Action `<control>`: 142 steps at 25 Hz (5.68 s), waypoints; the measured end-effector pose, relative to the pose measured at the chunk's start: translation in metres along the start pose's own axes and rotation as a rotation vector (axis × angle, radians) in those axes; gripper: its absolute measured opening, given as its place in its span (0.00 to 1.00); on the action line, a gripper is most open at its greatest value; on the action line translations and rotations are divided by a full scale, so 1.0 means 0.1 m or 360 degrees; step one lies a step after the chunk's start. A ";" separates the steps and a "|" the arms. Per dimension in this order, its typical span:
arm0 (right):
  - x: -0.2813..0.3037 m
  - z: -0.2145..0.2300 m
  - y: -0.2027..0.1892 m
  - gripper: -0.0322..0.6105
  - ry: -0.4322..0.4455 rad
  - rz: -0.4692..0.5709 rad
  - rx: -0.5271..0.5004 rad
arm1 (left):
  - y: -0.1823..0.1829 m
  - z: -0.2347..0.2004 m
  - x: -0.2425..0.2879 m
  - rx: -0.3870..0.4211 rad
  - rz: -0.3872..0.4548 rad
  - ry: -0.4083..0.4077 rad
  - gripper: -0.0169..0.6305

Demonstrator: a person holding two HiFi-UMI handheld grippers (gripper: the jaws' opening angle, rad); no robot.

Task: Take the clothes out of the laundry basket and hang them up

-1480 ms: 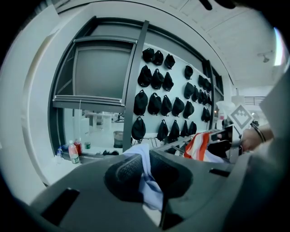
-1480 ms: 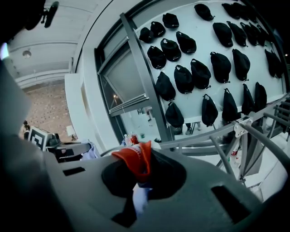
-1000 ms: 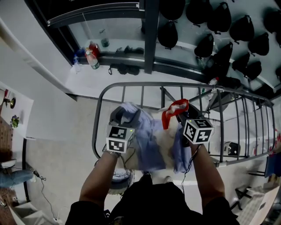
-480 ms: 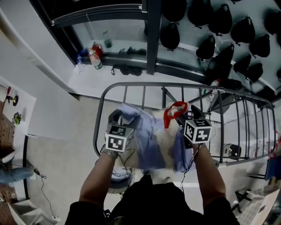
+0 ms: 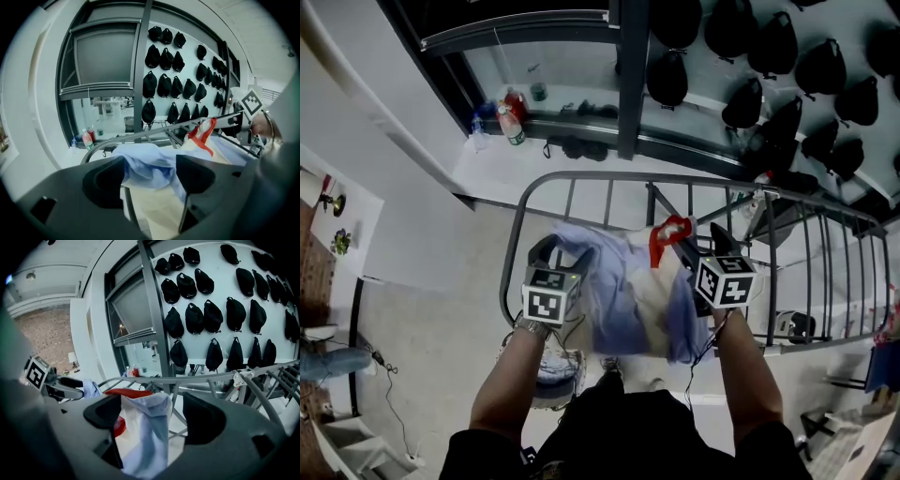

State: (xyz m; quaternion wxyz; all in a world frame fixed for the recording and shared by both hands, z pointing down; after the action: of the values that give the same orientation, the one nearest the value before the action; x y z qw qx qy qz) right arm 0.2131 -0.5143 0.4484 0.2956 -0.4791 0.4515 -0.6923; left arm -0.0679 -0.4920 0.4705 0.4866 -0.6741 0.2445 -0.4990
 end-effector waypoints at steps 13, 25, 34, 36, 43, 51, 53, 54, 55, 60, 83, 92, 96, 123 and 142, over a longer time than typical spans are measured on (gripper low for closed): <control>-0.30 -0.16 0.07 0.70 0.0131 0.0073 -0.0012 | 0.03 0.23 -0.45 -0.0028 0.0044 0.0096 0.52; -0.76 0.00 -0.05 0.70 0.0200 0.0071 -0.0012 | 0.06 0.81 -0.73 -0.0019 0.0112 0.0135 0.52; -1.23 0.07 -0.02 0.70 0.0307 0.0153 -0.0019 | 0.13 1.31 -0.99 -0.0023 0.0190 0.0166 0.51; -1.34 0.04 0.01 0.70 0.0344 0.0179 -0.0027 | 0.14 1.43 -1.07 -0.0035 0.0212 0.0167 0.51; -1.79 -0.11 0.12 0.70 0.0488 0.0298 -0.0058 | 0.17 1.76 -1.47 -0.0023 0.0288 0.0242 0.51; -2.34 -0.25 0.19 0.61 0.0666 0.0421 -0.0096 | 0.21 2.20 -1.99 -0.0026 0.0389 0.0330 0.51; -2.50 -0.27 0.19 0.57 0.0716 0.0454 -0.0107 | 0.20 2.33 -2.14 -0.0030 0.0409 0.0363 0.48; -2.56 -0.29 0.20 0.56 0.0738 0.0466 -0.0111 | 0.19 2.39 -2.22 -0.0032 0.0420 0.0385 0.44; -2.62 -0.30 0.20 0.54 0.0759 0.0477 -0.0112 | 0.17 2.43 -2.29 -0.0035 0.0432 0.0411 0.39; -2.82 -0.45 0.17 0.20 0.0880 0.0527 -0.0086 | 0.09 2.48 -2.67 -0.0129 0.0530 0.0568 0.06; -3.09 -2.59 -0.11 0.06 0.1344 0.0489 -0.0113 | -0.62 1.66 -4.43 -0.0178 0.0596 0.0859 0.04; -3.15 -3.49 -0.26 0.06 0.1467 0.0437 -0.0173 | -0.98 1.23 -5.07 -0.0248 0.0632 0.0961 0.04; -3.17 -3.88 -0.37 0.06 0.1493 0.0404 -0.0198 | -1.17 1.04 -5.36 -0.0269 0.0629 0.1001 0.04; -2.94 -5.89 -1.07 0.06 0.1685 0.0204 -0.0356 | -2.01 -0.05 -6.30 -0.0349 0.0612 0.1076 0.05; -2.29 -5.89 -1.37 0.09 0.2074 0.0012 -0.0432 | -2.14 -0.04 -5.69 -0.0481 0.0507 0.1303 0.05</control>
State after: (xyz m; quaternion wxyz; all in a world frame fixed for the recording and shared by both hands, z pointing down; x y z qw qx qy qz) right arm -0.2479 -0.0627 0.4038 -0.0984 0.0061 0.6225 -0.7764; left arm -0.3226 0.0575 0.4162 0.3169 -0.4391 0.5870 -0.6018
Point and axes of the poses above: the fingertips, and each gripper's own axes: x forward along the fingers, z to its right, y out of its top, the point moved 4 cm from there along -x, backward along the fingers, and after that the axes turned 8 degrees about z, right-handed, at the moved point
